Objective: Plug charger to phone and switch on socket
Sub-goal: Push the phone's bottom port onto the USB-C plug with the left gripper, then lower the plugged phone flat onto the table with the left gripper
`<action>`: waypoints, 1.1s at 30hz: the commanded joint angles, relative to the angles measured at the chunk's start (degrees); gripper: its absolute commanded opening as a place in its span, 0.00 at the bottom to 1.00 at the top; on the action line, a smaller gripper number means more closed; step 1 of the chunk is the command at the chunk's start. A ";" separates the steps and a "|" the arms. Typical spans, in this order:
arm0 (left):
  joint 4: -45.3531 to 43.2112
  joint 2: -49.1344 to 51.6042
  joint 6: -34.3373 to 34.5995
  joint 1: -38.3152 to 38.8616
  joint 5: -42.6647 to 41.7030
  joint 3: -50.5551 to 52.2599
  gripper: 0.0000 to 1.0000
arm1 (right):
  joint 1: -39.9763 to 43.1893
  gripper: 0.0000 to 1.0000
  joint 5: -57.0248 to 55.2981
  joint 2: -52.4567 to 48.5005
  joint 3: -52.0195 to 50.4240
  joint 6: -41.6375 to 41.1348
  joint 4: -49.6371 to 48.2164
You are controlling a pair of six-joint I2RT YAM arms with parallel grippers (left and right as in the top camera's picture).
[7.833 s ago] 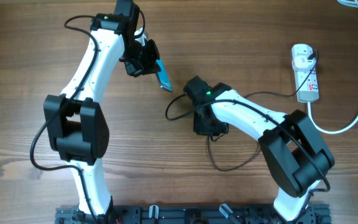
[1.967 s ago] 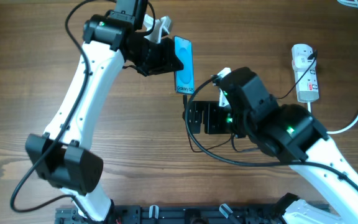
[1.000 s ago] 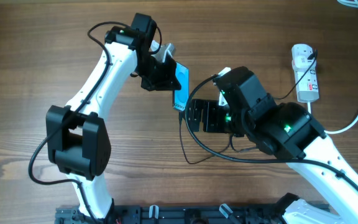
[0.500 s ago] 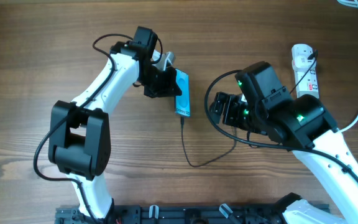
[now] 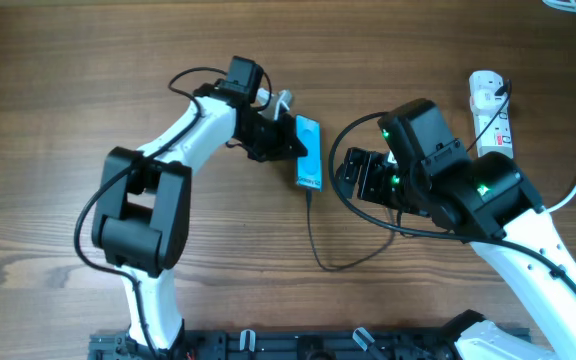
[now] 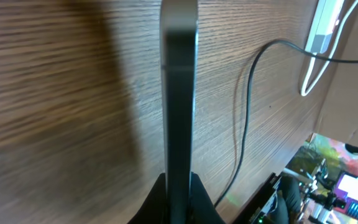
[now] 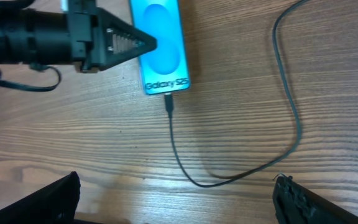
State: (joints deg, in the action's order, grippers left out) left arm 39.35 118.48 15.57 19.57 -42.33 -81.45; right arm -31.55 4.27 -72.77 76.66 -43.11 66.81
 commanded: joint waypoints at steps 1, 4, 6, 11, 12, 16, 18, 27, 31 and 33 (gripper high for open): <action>-2.36 0.48 0.39 1.62 -2.71 0.20 0.04 | 0.13 1.00 0.70 -0.15 1.22 -0.55 -0.31; -3.19 0.55 1.36 2.67 -2.82 0.20 0.04 | 0.13 1.00 0.70 -0.15 1.22 -0.55 -0.57; -3.56 0.83 1.86 3.30 -2.84 0.20 0.04 | 0.13 1.00 0.94 -0.15 1.22 -0.59 -0.81; -3.63 2.27 2.93 3.96 -2.86 0.20 0.04 | 0.13 1.00 1.79 -0.15 1.22 -0.55 -0.98; -3.58 2.67 2.93 3.96 -2.86 0.20 0.04 | 0.13 1.00 1.79 -0.15 1.22 -0.57 -0.96; -3.63 3.15 2.93 3.96 -2.84 0.20 0.04 | 0.13 1.00 1.79 -0.15 1.22 -0.57 -0.96; -3.63 3.15 2.91 3.96 -2.84 0.20 0.04 | 0.13 1.00 1.79 -0.15 1.22 -0.55 -0.98; -3.58 3.21 2.93 3.96 -1.68 0.24 0.05 | 0.13 1.00 1.77 -0.15 1.22 -0.55 -0.98; -3.58 3.21 2.91 4.55 -1.27 0.24 0.05 | 0.13 1.00 1.77 -0.15 1.22 -0.52 -0.98; -3.58 3.21 2.93 4.98 -0.39 0.24 0.07 | 0.13 1.00 1.77 -0.15 1.22 -0.52 -0.98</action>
State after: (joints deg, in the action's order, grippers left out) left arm 35.97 121.30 18.20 23.51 -42.76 -81.34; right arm -31.55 5.54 -72.77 76.66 -43.31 66.04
